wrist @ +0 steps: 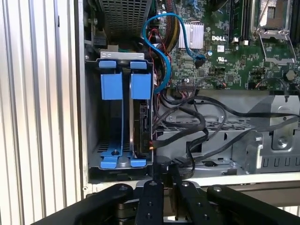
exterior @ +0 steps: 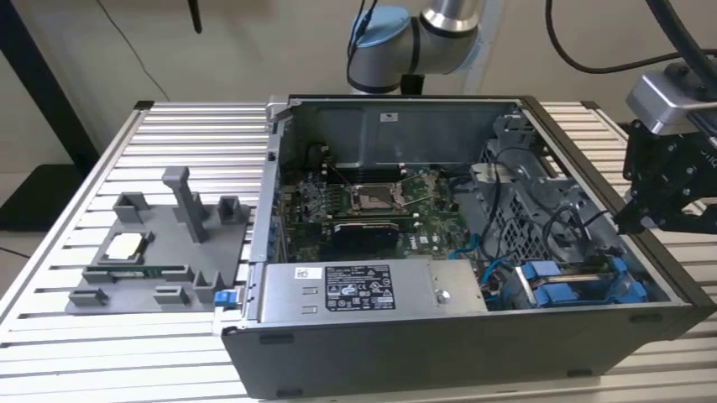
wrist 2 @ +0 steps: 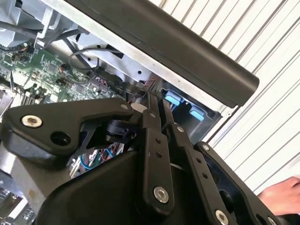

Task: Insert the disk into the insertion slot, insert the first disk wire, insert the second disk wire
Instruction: 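Insert the second disk wire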

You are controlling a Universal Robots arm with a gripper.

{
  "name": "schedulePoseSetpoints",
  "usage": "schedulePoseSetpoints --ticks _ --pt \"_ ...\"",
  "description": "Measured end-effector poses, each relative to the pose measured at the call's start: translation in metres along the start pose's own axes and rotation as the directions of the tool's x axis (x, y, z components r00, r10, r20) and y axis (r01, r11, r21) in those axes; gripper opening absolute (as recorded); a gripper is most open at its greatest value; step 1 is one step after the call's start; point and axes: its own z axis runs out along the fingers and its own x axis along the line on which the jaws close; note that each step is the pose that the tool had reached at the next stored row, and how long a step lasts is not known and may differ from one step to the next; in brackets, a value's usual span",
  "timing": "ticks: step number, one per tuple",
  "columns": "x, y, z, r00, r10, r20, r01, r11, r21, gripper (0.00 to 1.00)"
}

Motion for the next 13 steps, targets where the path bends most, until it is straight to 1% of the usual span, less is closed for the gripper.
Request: schedulePoseSetpoints --ticks 2,4,8,13 --pt "-0.0001 0.0019 -0.0001 1.0000 0.000 0.0009 0.000 1.0000 0.0000 0.16" --pt "-0.0006 0.0056 -0.0002 1.0000 0.003 0.0016 -0.003 1.0000 0.0010 0.16" --pt "-0.0030 0.0116 -0.0036 1.0000 0.008 0.0015 -0.008 1.0000 0.0032 0.16" --pt "-0.0053 0.0223 -0.0057 0.9999 0.013 0.0013 -0.013 0.9999 0.0041 0.16"
